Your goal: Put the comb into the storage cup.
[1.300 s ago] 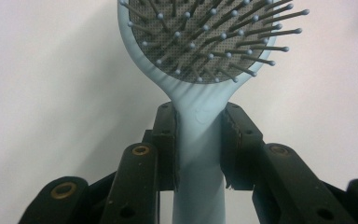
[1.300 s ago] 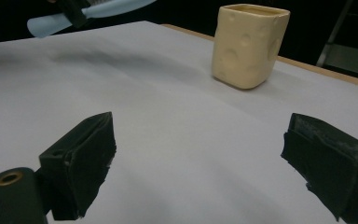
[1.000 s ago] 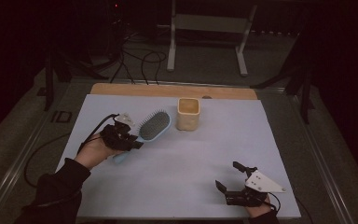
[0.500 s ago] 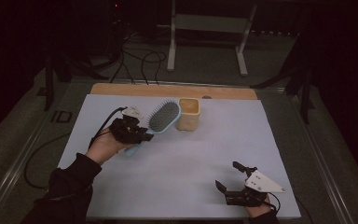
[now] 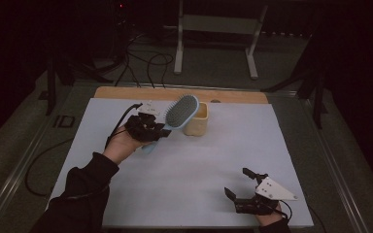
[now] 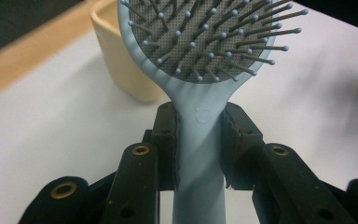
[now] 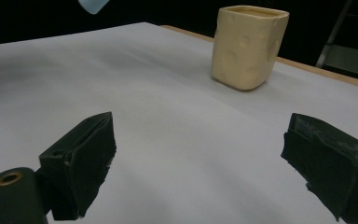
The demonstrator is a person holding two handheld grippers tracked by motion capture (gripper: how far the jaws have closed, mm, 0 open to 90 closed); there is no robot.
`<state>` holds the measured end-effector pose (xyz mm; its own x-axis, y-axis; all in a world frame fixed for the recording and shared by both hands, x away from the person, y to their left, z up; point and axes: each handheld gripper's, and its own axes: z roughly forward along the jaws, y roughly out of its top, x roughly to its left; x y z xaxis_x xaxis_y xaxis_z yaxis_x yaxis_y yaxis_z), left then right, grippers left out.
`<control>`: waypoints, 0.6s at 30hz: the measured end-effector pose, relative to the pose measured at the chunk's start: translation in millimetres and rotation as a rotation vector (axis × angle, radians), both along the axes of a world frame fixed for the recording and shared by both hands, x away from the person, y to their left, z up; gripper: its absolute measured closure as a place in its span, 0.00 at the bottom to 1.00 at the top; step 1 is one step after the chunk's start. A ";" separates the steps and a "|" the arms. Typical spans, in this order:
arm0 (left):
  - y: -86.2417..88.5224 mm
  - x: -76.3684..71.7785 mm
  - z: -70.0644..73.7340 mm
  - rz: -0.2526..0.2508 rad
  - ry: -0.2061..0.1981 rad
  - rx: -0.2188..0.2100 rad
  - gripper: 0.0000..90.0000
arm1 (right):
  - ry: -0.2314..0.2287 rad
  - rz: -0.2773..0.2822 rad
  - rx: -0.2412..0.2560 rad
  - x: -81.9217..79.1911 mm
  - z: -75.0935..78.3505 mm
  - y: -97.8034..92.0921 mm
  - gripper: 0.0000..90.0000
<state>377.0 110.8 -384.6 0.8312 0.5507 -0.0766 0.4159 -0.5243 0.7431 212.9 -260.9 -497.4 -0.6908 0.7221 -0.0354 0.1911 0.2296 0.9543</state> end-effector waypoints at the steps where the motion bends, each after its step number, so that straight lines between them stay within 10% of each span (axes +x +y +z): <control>1: -2.1 0.9 1.4 0.008 -0.020 -0.005 0.78 | 0.000 0.000 -0.001 0.1 0.0 -0.1 0.10; 18: -32.2 22.9 16.6 0.038 -0.075 -0.093 0.78 | -0.005 -0.009 0.010 -0.1 1.3 -1.6 0.10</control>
<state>399.8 78.6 -368.0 0.8149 0.5757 -0.0672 0.3759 -0.4368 0.8172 212.7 -262.5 -496.1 -0.6845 0.7283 -0.0317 0.1886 0.2189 0.9574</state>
